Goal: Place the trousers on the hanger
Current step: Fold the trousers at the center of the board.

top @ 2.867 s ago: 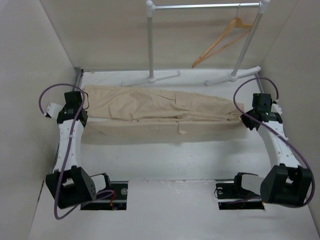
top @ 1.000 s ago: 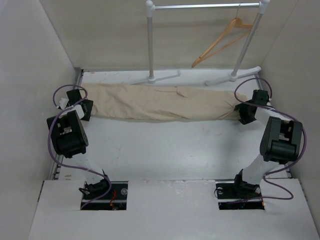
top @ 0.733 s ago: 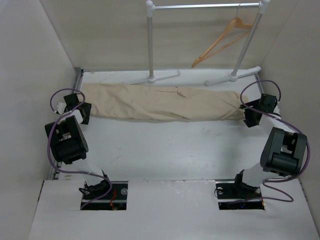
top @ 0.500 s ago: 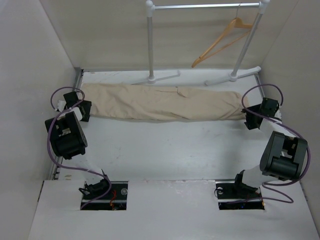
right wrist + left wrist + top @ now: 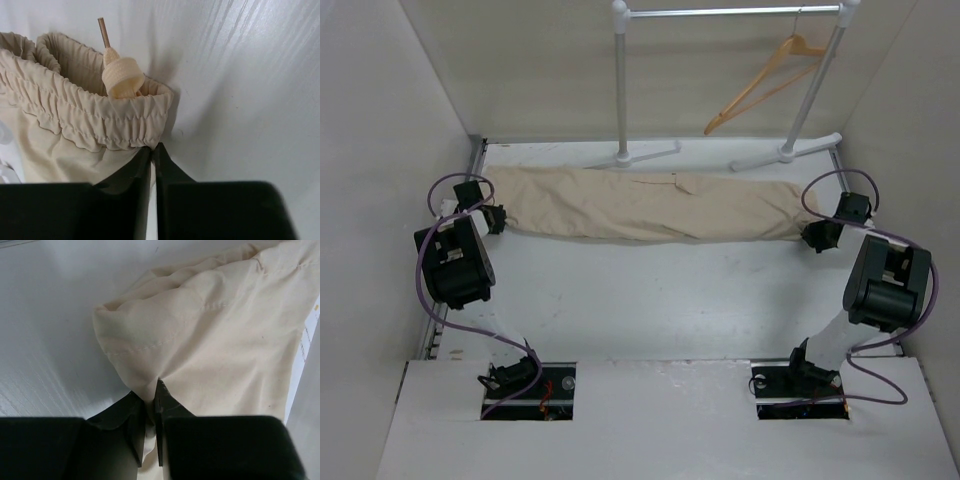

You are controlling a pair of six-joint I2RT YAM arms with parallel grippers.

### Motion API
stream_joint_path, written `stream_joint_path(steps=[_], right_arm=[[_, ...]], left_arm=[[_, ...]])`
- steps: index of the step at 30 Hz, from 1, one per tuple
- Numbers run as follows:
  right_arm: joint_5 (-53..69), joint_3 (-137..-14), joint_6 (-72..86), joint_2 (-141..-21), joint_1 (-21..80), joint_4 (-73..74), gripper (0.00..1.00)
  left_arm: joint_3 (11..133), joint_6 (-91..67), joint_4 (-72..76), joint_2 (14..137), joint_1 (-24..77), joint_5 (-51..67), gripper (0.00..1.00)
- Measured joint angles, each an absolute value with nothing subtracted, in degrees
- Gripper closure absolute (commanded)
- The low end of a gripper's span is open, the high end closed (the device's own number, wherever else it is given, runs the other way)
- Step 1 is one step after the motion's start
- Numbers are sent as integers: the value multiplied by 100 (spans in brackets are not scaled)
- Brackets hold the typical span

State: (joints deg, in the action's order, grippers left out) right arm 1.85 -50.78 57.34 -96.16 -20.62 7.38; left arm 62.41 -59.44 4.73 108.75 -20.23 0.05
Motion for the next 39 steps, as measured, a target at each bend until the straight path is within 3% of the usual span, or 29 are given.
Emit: stream_joint_path(steps=[2,8,18,21,23,24,27,39], right_arm=[[132,-5177,5758,-9644,-2060,884,100],[-172,-5218,5828,-9454,-2069,1149,100],[-266,-3489,5802,-7293,-2582,1603,100],[-235,-3017,5721,-6685,-2768,1874,97],[-233,-2770,5664,-6235,-2805,2060,75],[-213,-2668,5631,-6027,-2805,2117,71],[-139,-2541,5522,-5717,-2805,2231,71],[-75,-2539,5478,-5701,-2805,2250,71]], left_arm=[[6254,-5942,425,10875,-2025,-34,97],[6281,-5848,19,10748,-2064,-224,100],[5822,-5489,-1221,9852,-2276,-882,99],[5500,-5393,-1474,9393,-2322,-1166,93],[5306,-5384,-1675,9120,-2263,-1433,78],[5229,-5369,-1793,9002,-2217,-1579,71],[5146,-5380,-2062,8744,-2018,-1911,57],[5540,-5382,-2274,7286,-54,-2353,52]])
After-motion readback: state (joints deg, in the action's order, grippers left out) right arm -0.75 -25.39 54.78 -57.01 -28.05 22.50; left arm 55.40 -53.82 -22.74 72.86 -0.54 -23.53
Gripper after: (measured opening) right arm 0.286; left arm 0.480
